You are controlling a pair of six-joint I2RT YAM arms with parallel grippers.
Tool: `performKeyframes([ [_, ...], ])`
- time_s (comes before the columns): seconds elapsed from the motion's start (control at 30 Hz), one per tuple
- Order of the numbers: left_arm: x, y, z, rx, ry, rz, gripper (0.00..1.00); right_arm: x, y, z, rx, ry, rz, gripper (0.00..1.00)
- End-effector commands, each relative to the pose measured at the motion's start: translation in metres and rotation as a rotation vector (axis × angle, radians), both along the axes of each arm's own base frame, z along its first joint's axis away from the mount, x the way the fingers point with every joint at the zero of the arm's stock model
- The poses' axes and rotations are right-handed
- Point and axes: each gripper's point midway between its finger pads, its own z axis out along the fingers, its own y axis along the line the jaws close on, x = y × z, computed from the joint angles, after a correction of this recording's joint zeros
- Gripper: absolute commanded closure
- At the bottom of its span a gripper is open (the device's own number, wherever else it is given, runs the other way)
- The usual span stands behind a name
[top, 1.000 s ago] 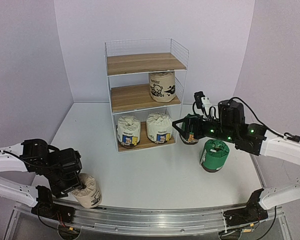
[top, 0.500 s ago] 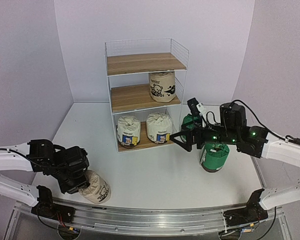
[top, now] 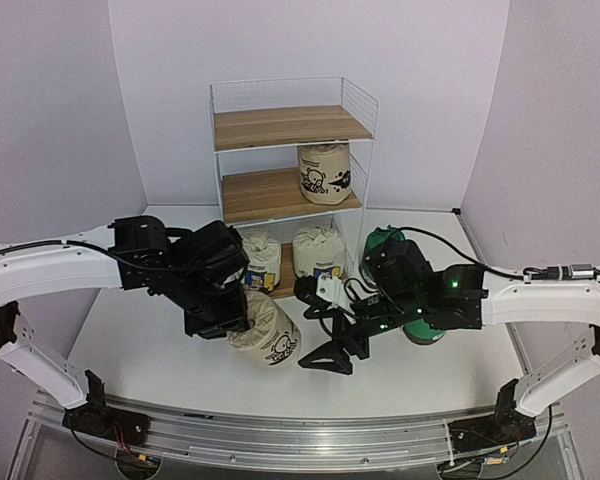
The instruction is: Place and organize the paper towels onto the shelf
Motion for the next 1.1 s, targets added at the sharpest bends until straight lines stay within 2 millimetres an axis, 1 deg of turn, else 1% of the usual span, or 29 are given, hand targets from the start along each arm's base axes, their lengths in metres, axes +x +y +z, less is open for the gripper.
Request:
performKeyframes([
  [0.0,0.004,-0.041,0.019,-0.058,-0.018,-0.169,0.92,0.013,0.011,0.015,-0.014,-0.163,-0.018,0.02],
  [0.07,0.003,-0.051,0.019,-0.076,-0.011,-0.198,0.92,0.020,0.012,0.012,-0.027,-0.190,-0.047,0.02],
  [0.2,0.004,-0.059,0.018,-0.091,-0.012,-0.216,0.94,0.027,0.010,0.008,-0.046,-0.211,-0.077,0.02],
  [0.37,0.002,-0.067,0.022,-0.143,-0.017,-0.236,0.94,0.017,0.016,0.003,-0.037,-0.167,-0.028,0.02],
  [0.53,0.001,-0.072,0.025,-0.177,-0.025,-0.247,0.96,0.006,0.022,0.004,-0.012,-0.116,0.030,0.02],
  [0.63,0.002,-0.075,0.028,-0.198,-0.032,-0.253,0.96,0.004,0.027,0.003,-0.003,-0.096,0.039,0.02],
  [0.87,-0.002,-0.087,0.035,-0.272,-0.045,-0.305,0.98,0.010,0.036,-0.002,-0.003,-0.082,0.019,0.02],
  [1.07,-0.004,-0.093,0.049,-0.343,-0.079,-0.336,1.00,0.017,0.041,-0.004,0.003,-0.097,-0.005,0.02],
])
